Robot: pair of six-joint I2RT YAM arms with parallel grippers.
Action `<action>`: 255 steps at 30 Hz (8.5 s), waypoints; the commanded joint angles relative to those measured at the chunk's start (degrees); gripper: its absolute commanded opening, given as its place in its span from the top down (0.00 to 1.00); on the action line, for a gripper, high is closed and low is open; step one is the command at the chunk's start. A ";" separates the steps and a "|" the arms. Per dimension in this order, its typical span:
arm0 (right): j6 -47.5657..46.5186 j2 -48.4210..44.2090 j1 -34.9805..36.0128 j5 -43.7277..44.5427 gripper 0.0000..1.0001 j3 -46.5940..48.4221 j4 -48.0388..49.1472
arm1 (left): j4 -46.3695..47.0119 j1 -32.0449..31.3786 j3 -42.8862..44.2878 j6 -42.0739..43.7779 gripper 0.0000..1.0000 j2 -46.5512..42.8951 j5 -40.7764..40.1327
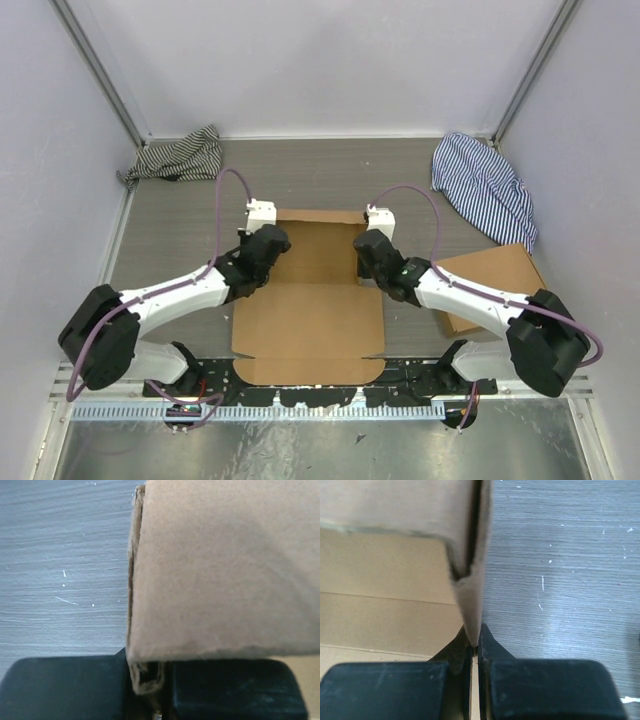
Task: Fold the paper box
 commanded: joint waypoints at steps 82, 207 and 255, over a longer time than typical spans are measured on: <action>-44.41 25.76 3.95 -1.89 0.25 43.41 -5.49 | -33.59 -7.33 -8.54 -19.94 0.48 -42.41 -1.29; 8.85 0.17 -2.13 -13.58 0.85 -3.05 -5.65 | 17.13 35.79 -9.82 -33.04 0.24 3.35 53.85; 11.45 10.04 6.50 -2.36 0.83 4.20 -9.50 | -23.31 22.56 21.67 -9.32 0.90 16.58 30.65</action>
